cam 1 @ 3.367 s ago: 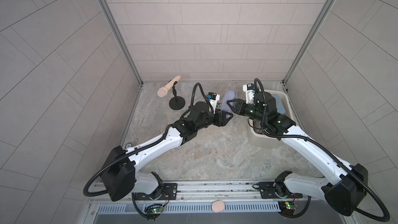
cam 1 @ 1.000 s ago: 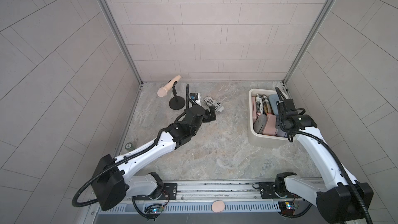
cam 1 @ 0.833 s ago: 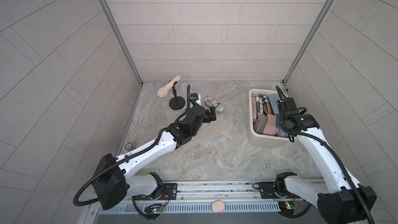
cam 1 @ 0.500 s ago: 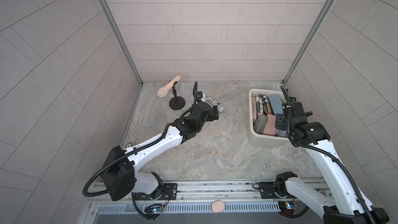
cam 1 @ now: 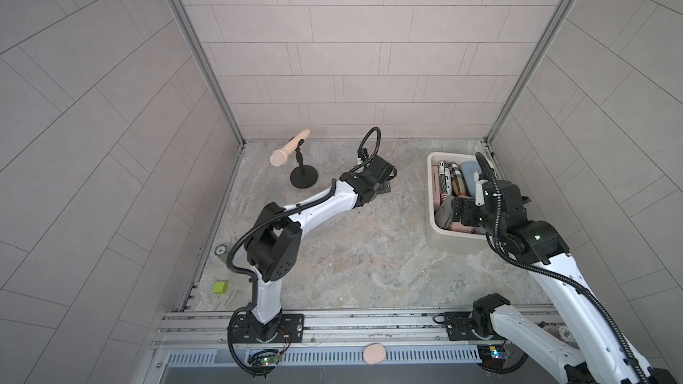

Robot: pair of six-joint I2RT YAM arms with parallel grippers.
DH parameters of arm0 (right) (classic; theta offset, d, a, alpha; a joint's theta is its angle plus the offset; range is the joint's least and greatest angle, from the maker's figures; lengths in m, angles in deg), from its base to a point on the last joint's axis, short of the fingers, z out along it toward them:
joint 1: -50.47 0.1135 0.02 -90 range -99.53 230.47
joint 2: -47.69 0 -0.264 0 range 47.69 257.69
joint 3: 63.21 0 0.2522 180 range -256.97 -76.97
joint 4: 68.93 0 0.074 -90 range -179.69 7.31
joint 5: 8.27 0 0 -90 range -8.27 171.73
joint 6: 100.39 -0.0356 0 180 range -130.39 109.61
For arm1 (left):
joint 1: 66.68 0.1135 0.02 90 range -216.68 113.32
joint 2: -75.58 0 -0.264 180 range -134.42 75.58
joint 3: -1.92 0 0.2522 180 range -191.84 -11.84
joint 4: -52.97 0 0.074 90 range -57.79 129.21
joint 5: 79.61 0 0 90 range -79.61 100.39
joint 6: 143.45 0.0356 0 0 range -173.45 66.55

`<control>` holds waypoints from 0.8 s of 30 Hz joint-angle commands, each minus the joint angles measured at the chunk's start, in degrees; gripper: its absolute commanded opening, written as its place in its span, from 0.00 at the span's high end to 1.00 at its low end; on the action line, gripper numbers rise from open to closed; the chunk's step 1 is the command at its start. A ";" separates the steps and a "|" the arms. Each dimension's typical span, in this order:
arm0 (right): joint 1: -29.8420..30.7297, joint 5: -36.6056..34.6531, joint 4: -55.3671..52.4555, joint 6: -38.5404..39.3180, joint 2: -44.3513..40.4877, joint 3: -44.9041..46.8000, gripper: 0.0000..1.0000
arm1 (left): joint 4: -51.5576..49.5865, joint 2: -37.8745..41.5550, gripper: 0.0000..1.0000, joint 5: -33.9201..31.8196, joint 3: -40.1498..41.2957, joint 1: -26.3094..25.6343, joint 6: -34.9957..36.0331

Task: Put the glasses cases into the storage boxes
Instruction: Pick up the glasses case at the center of the board.

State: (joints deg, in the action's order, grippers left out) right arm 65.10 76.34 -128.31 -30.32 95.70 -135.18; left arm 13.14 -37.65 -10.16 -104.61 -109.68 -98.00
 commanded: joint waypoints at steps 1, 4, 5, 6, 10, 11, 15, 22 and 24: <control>0.28 3.12 1.15 0.15 -1.52 0.77 0.07 | -5.17 -6.10 0.00 -0.23 -5.65 1.78 -6.86; 0.22 3.19 2.05 -0.06 -2.90 1.96 0.05 | -4.79 -11.00 0.00 0.39 -10.16 2.72 -7.34; 0.22 3.38 2.17 -0.20 -3.18 2.12 0.05 | -4.66 -12.22 0.00 0.28 -11.45 2.96 -7.03; 0.27 3.67 2.34 -0.20 -3.43 2.43 0.05 | -4.27 -13.63 0.00 0.38 -12.78 3.18 -6.47; 0.22 5.11 2.52 -0.30 -3.32 3.11 0.04 | -2.09 -17.92 0.09 3.87 -15.89 4.21 -5.70; 0.26 5.21 2.30 -0.24 -3.25 3.11 0.04 | -1.91 -18.95 0.09 3.96 -16.43 4.33 -6.10; 0.22 5.46 2.27 -0.08 -3.23 3.37 0.04 | -0.40 -22.19 0.09 4.50 -17.76 5.12 -7.37; 0.25 6.72 1.95 0.04 -2.98 2.94 0.04 | 4.61 -25.28 0.10 8.34 -18.09 6.85 -6.98; 0.22 6.66 1.81 -0.09 -3.05 2.77 0.04 | 5.47 -25.37 0.12 8.88 -17.65 7.36 -6.71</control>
State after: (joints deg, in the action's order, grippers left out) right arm 65.10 82.77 -126.37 -30.49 93.01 -131.80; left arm 17.38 -61.89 -1.92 -121.97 -103.39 -104.45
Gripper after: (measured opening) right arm 0.961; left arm 0.883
